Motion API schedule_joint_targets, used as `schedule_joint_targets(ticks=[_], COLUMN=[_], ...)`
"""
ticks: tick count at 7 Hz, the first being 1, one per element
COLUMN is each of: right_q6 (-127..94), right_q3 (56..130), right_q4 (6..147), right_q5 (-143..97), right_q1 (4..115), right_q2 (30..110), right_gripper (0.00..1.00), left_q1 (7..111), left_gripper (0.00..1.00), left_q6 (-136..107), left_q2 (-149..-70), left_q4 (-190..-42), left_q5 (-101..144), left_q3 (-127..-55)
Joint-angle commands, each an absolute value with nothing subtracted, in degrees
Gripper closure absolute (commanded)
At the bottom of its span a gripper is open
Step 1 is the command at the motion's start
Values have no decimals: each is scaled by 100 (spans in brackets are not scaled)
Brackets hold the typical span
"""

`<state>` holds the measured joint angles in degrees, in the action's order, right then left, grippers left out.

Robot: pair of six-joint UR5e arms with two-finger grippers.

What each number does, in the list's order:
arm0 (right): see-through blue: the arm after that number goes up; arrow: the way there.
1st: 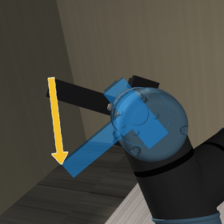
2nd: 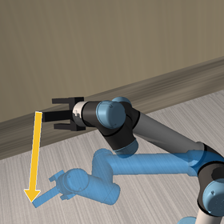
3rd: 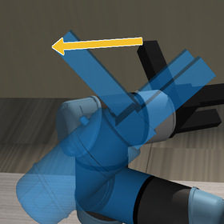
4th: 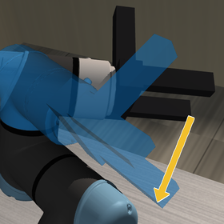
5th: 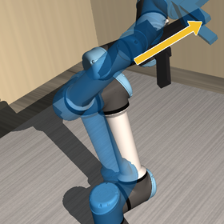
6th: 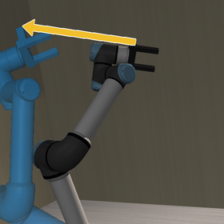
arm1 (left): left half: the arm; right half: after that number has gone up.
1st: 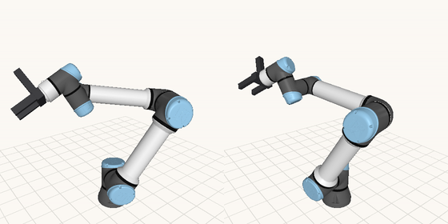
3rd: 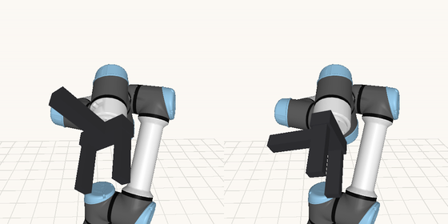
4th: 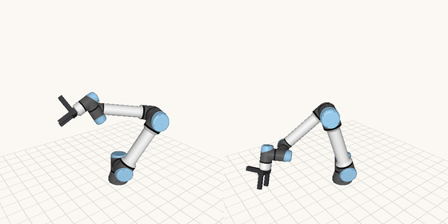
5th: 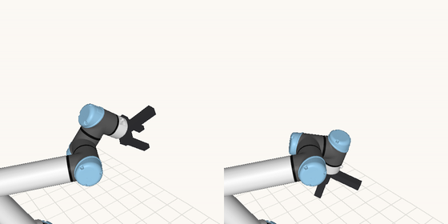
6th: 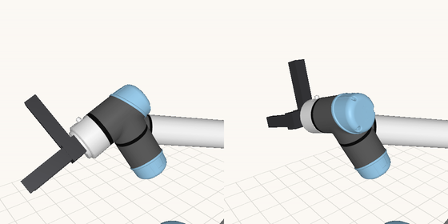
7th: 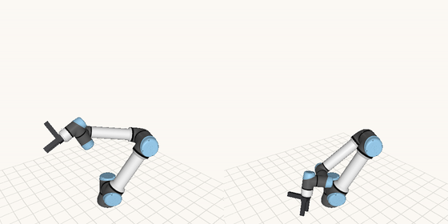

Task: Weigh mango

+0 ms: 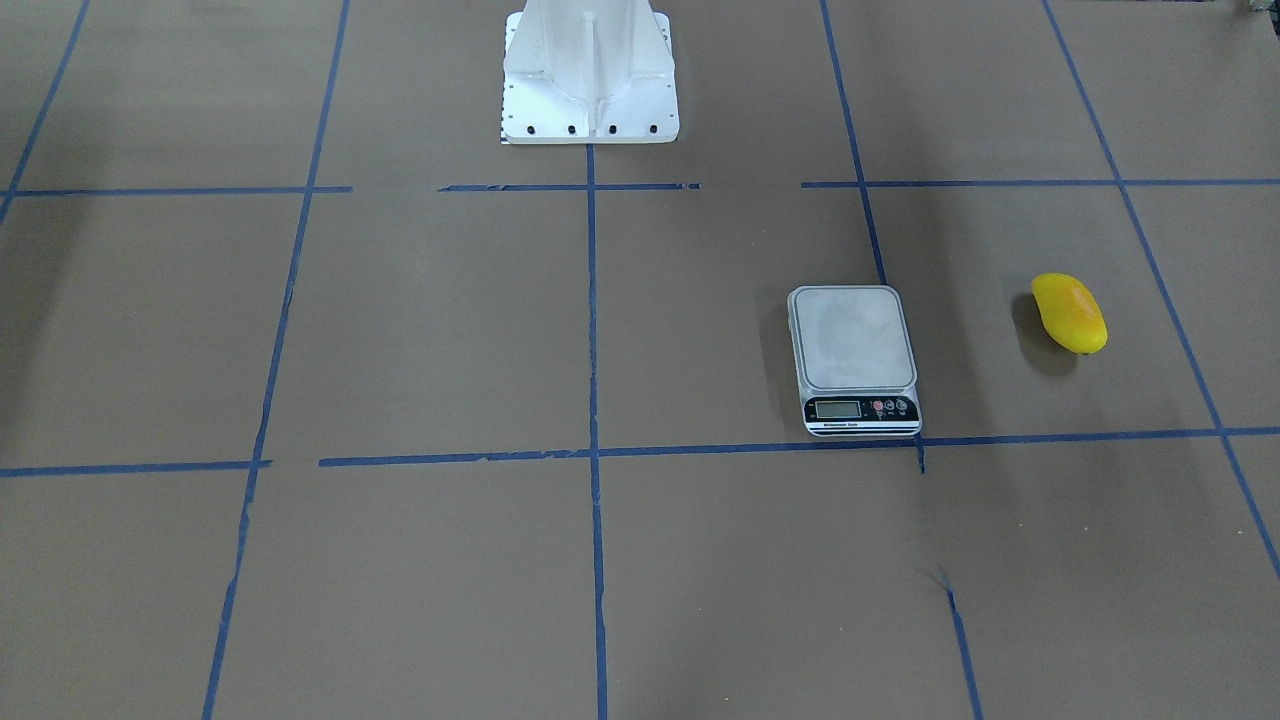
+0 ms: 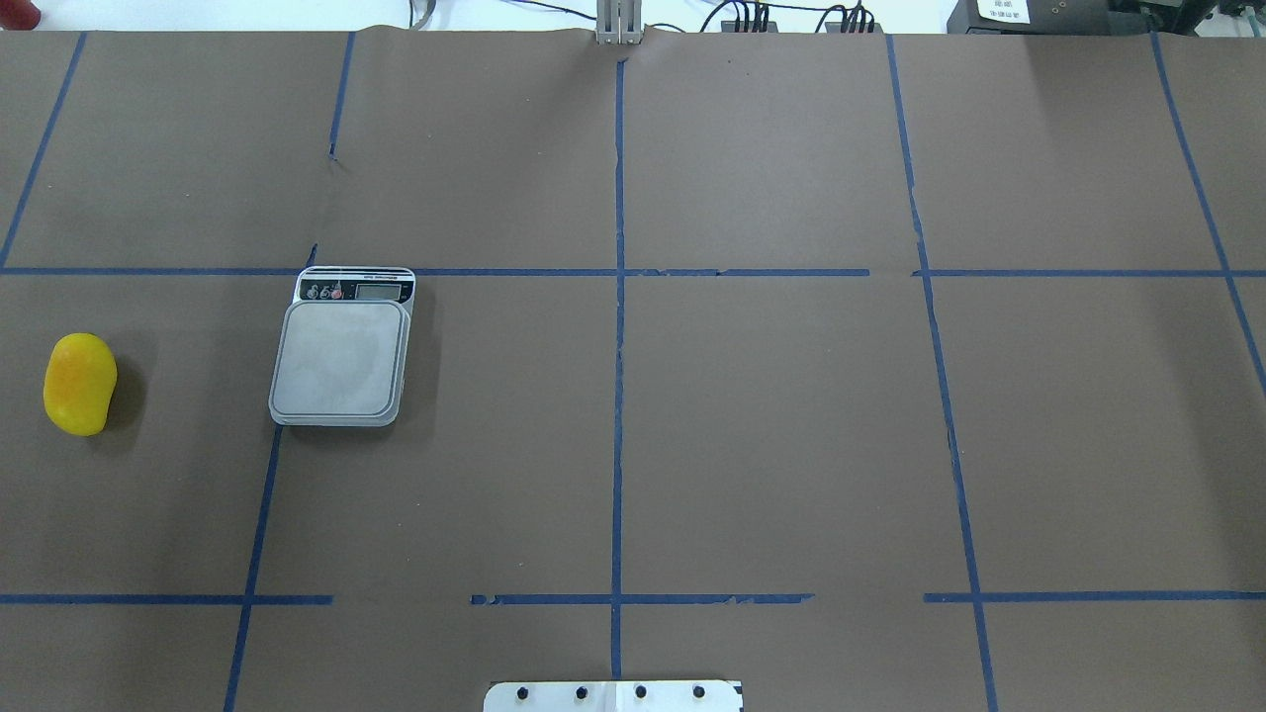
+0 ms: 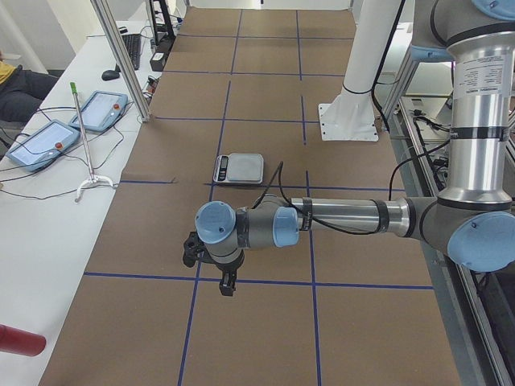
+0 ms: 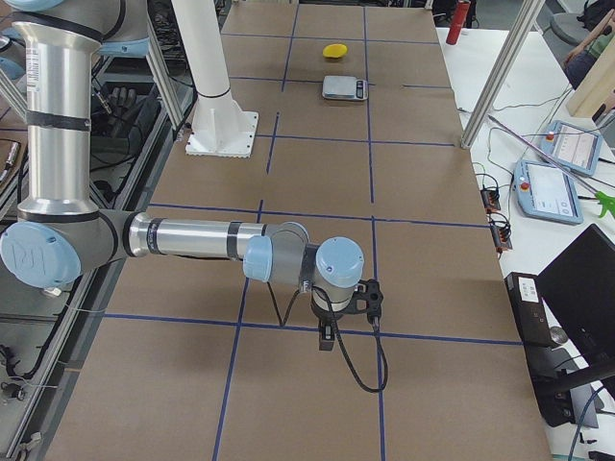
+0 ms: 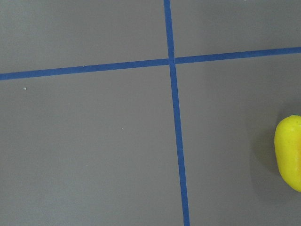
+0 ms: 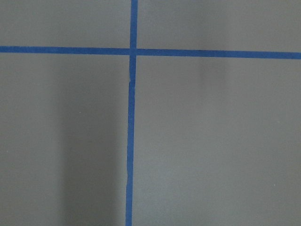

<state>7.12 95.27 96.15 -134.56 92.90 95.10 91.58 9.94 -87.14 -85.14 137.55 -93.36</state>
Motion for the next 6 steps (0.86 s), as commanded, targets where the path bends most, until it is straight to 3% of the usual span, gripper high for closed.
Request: schedule_joint_targets(ticks=[1,5,6], right_q6=[712,712,712], right_q3=[9527,9527,9527], right_q4=[9615,9615,9615], right_q5=[-13456,-13456,-13456], right_q1=[9290,9290,9290], right_q2=[9510,9510,9510], right_gripper=[0,0,0], left_q1=[9150,9158,9115], left_gripper=[0,0,0], left_q6=[1019,1011,767], left_q2=[-8745,-8694,-8771], left_q4=[-8578,-9163,-9550], left_q5=[13764,13589,13588], left_q3=[-9212,-9185,-8880])
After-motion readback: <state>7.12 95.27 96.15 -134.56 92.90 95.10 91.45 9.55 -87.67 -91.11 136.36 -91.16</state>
